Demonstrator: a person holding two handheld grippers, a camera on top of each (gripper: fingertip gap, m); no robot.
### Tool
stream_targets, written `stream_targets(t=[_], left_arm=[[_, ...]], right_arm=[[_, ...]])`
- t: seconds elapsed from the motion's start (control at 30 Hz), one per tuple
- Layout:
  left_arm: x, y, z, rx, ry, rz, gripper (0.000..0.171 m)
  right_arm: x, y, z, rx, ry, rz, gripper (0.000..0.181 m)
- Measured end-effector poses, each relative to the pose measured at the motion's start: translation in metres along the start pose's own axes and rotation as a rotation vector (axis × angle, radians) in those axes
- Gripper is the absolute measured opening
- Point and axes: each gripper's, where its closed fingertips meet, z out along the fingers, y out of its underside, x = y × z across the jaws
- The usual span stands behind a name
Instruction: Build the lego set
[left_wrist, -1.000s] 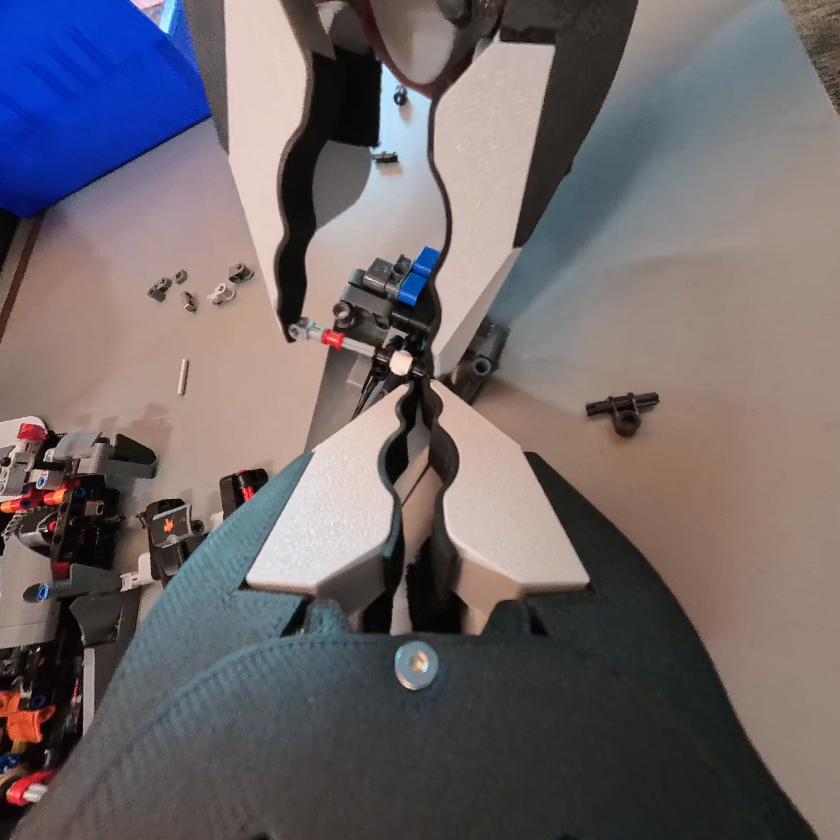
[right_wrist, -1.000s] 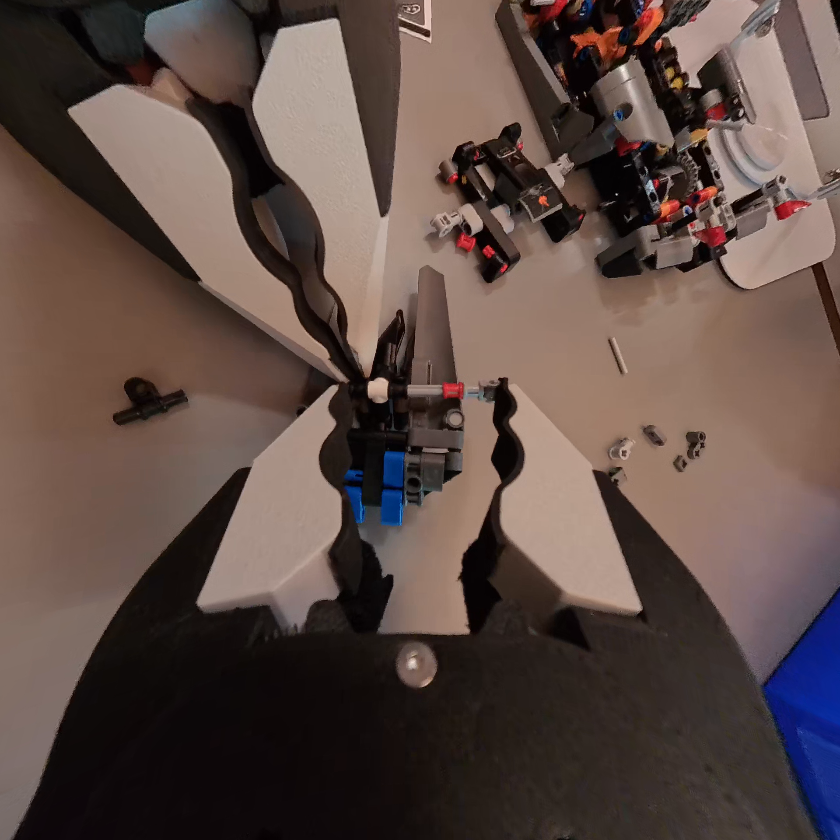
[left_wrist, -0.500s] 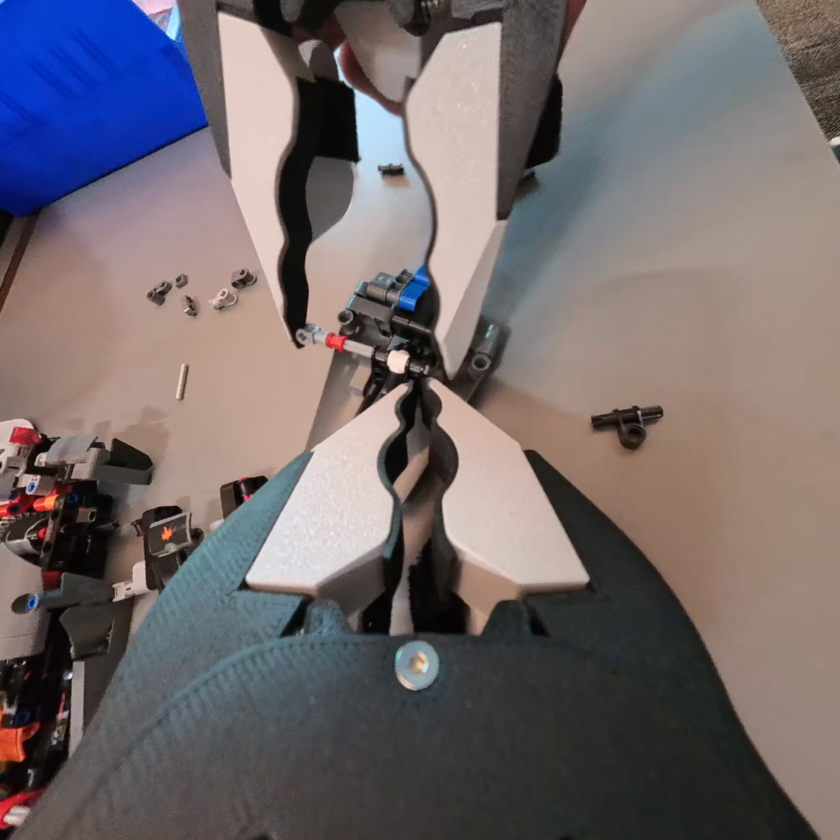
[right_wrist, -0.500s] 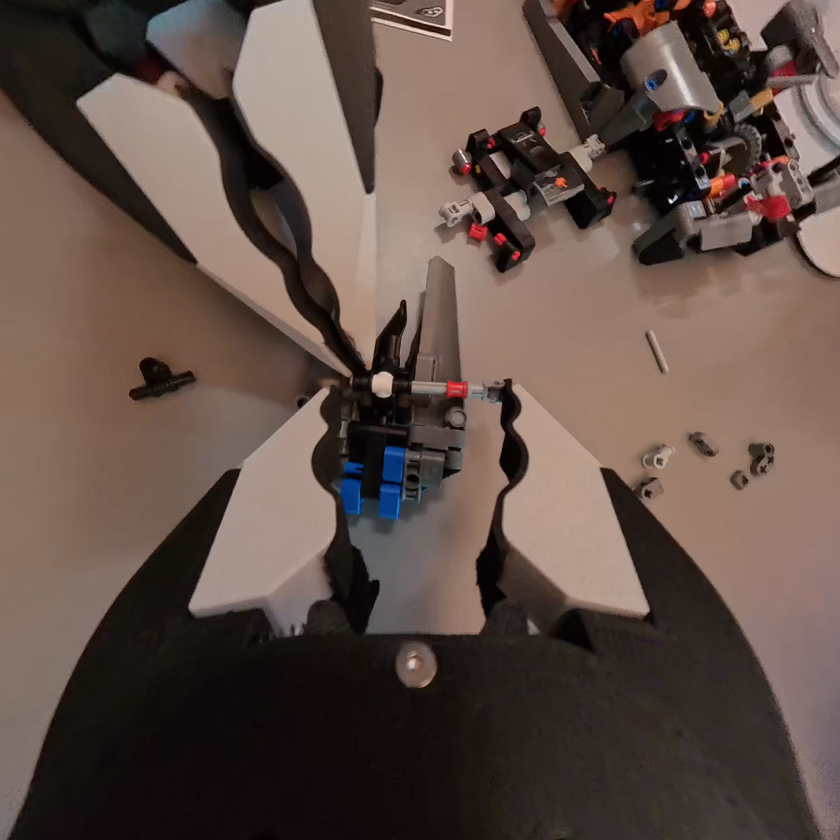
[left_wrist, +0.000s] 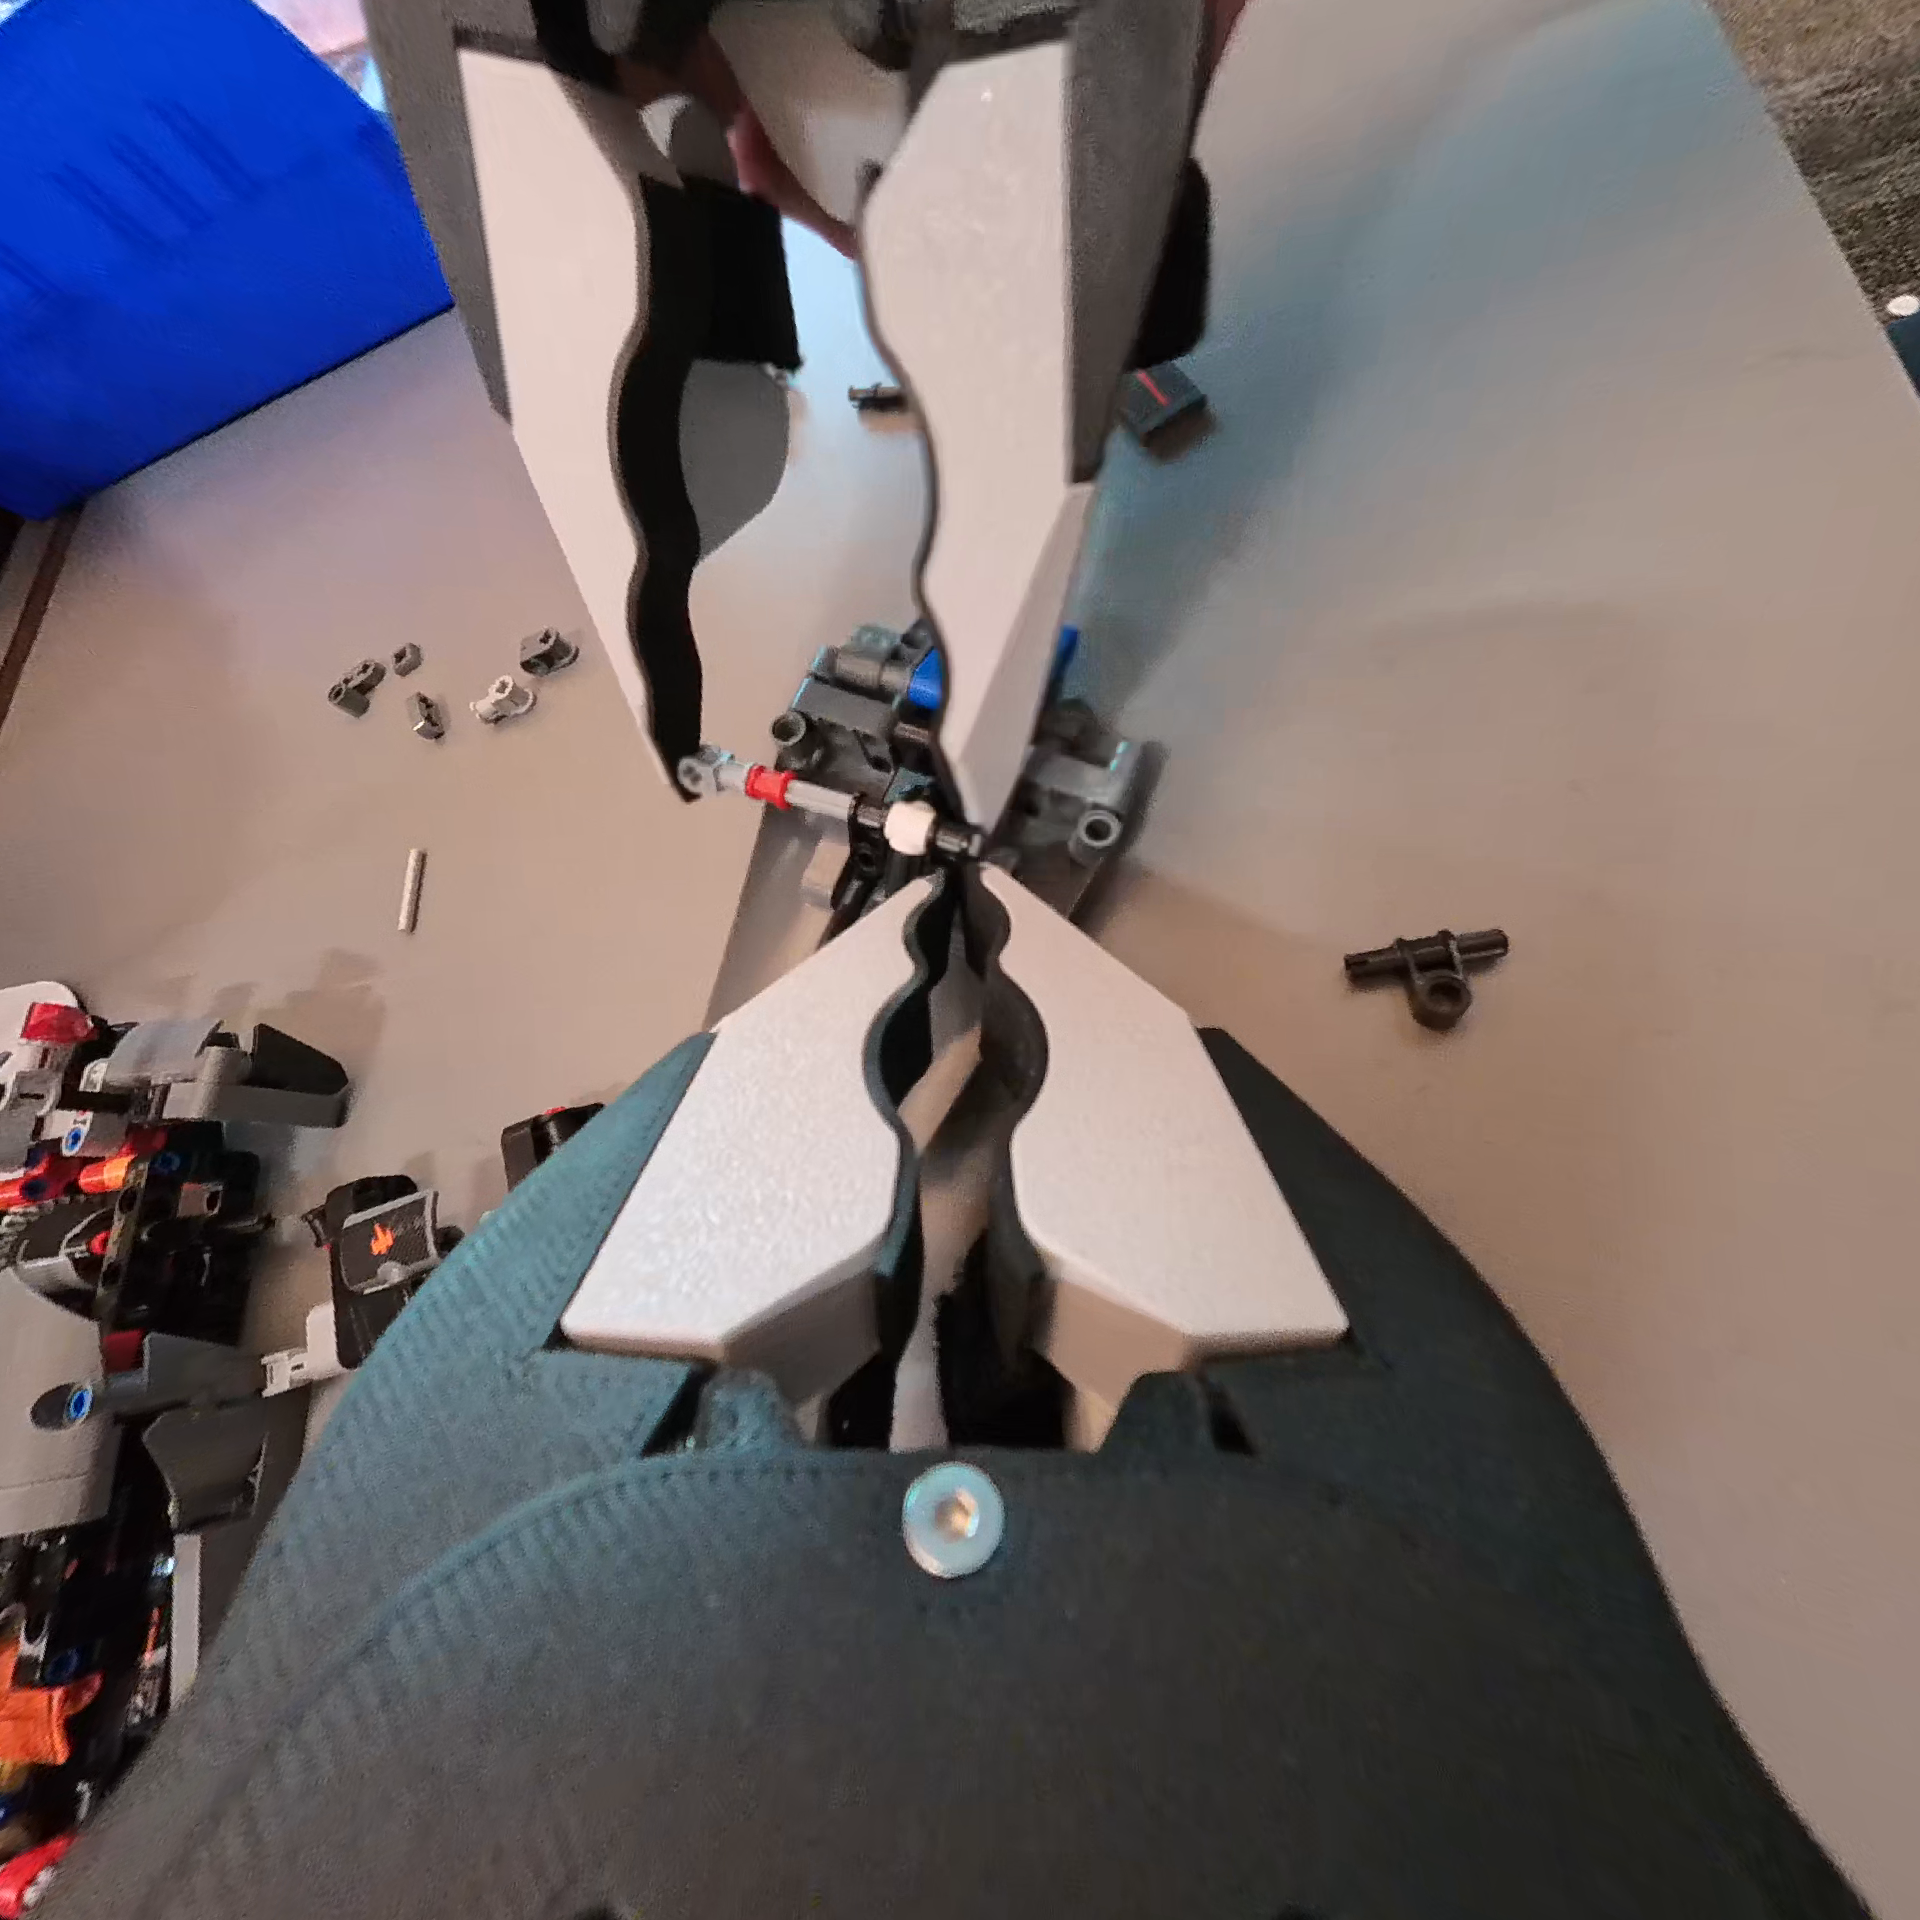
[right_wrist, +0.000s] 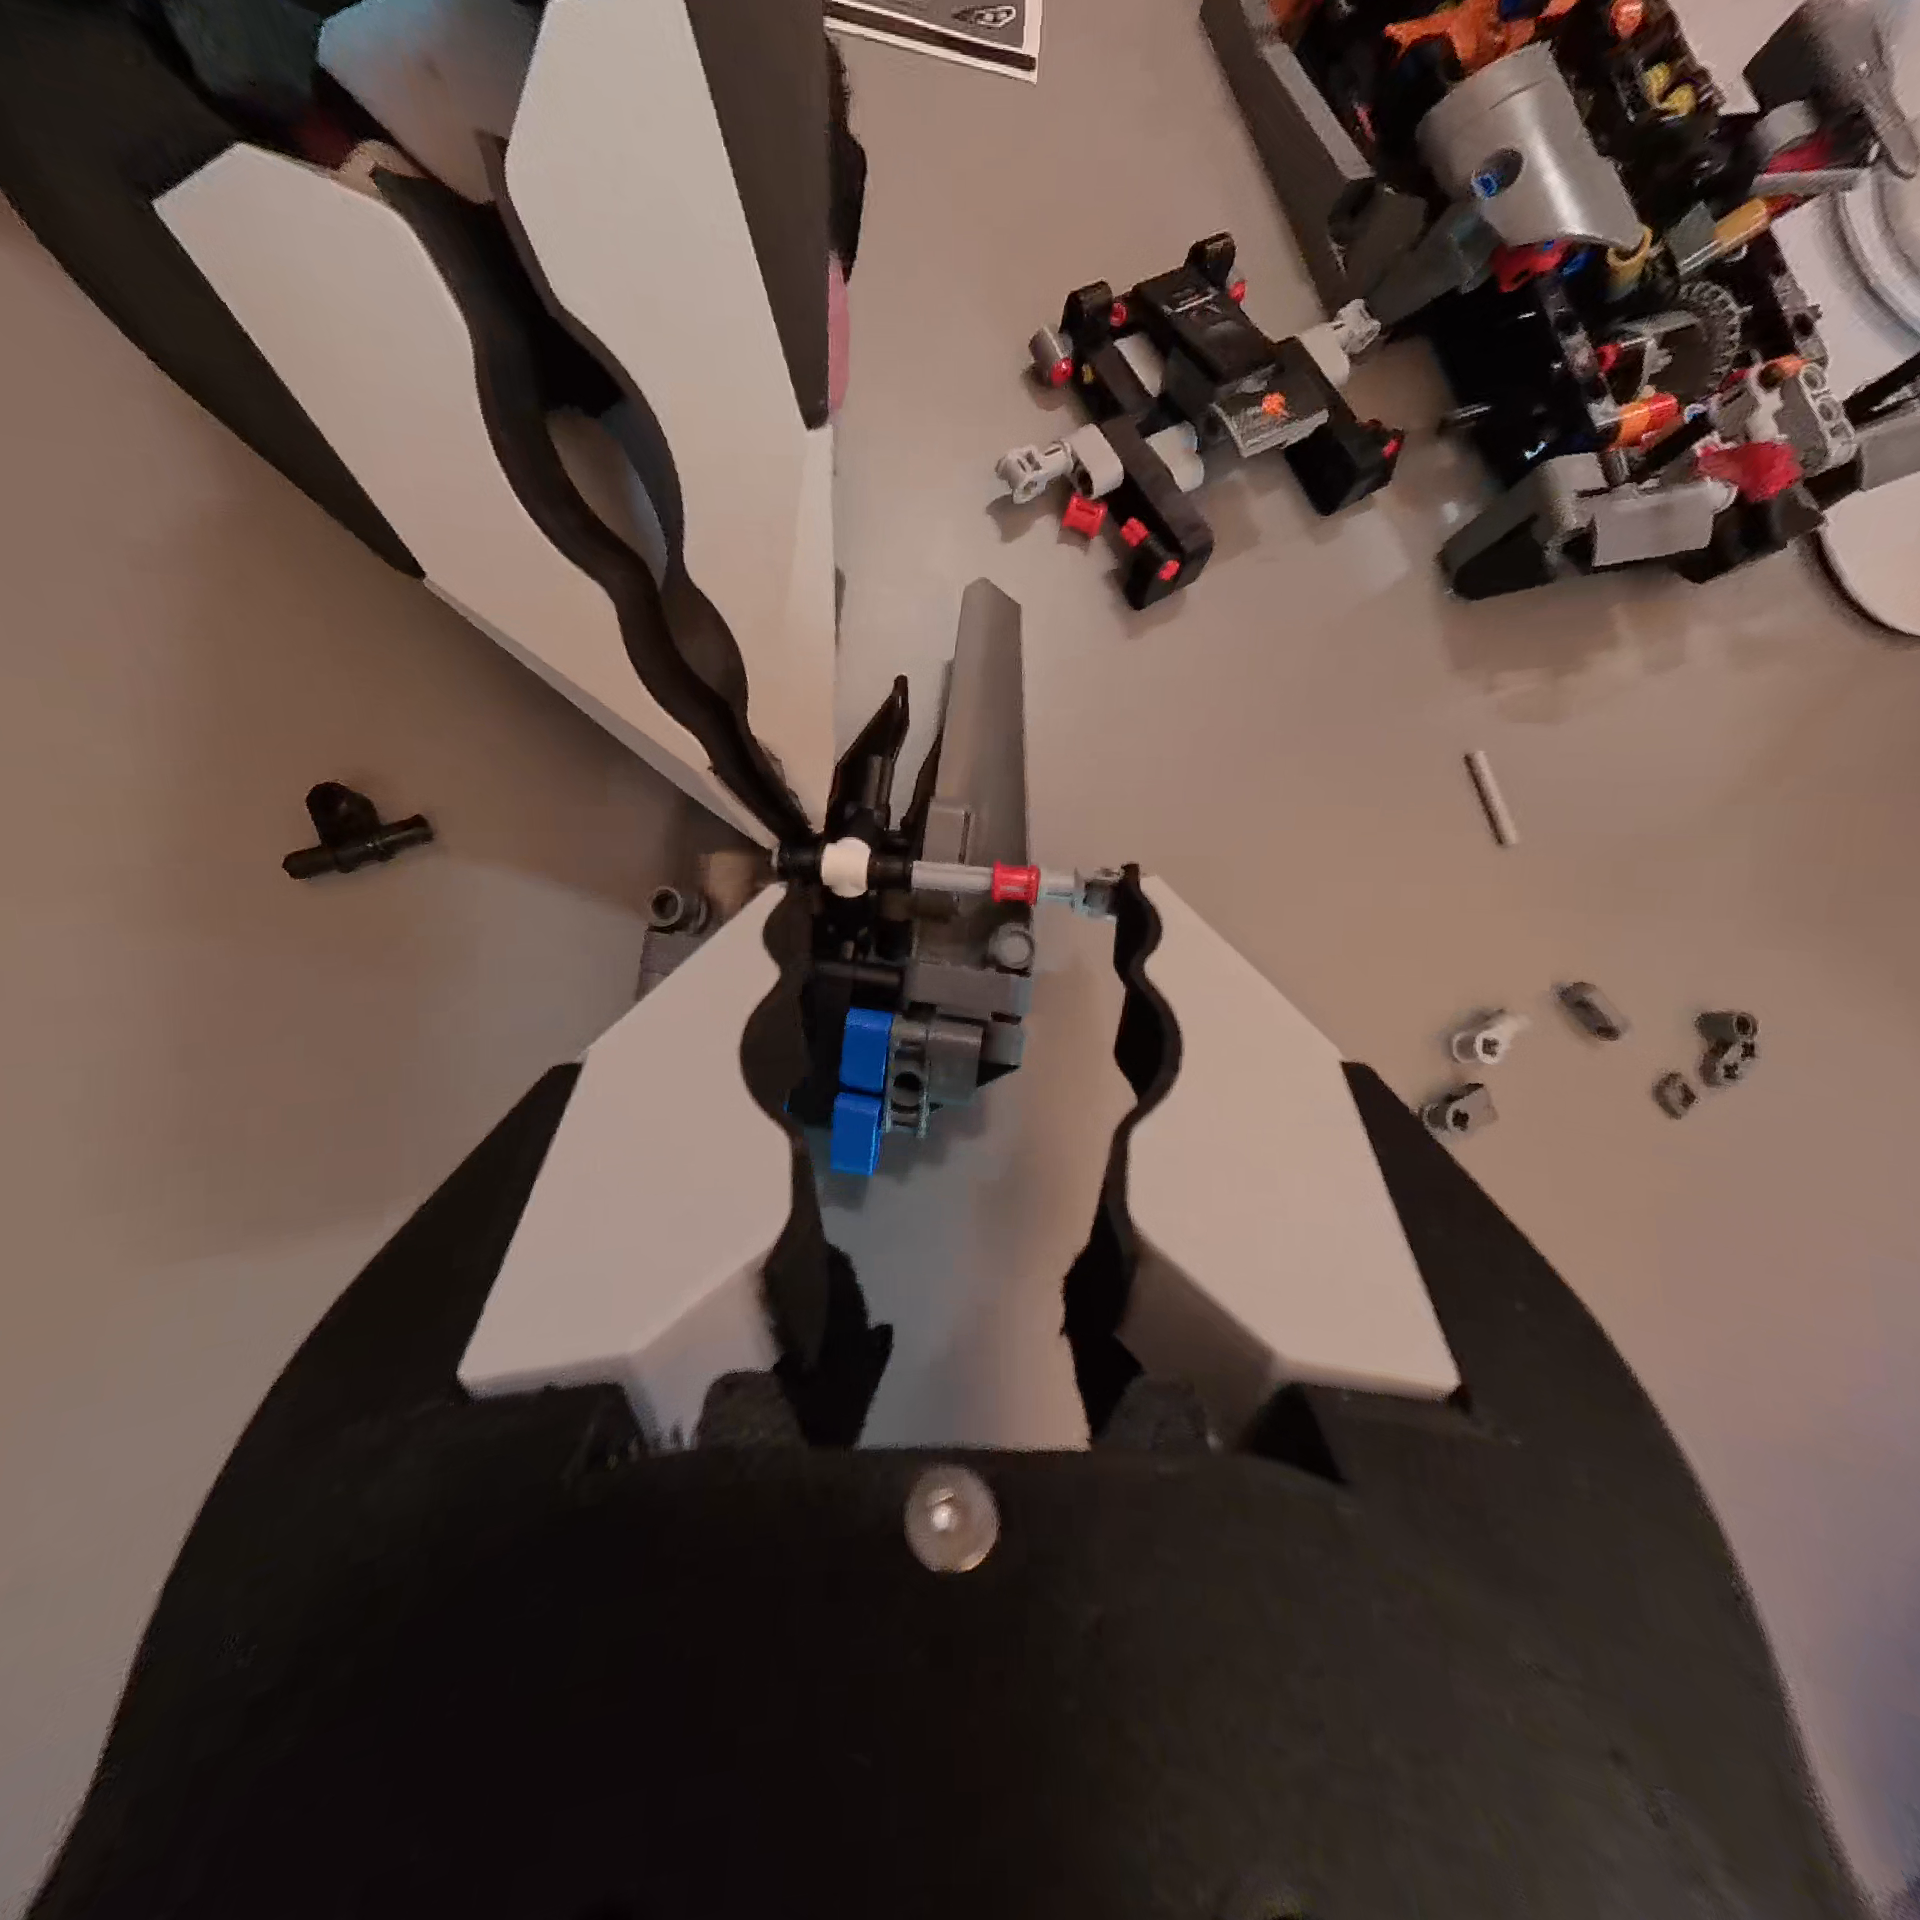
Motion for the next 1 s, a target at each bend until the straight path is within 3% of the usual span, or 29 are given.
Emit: stream_targets(t=[0.57,1.0], left_arm=[[-0.0008,-0.0013,0.0008,0.009,0.002,-0.004,0.0],[-0.0004,-0.002,0.001,0.012,0.006,-0.003,0.0]], right_arm=[[-0.0024,0.0026,0.0007,0.0,-0.037,0.033,0.063],[-0.0001,0.0033,-0.0001,-0.011,-0.039,0.05,0.058]])
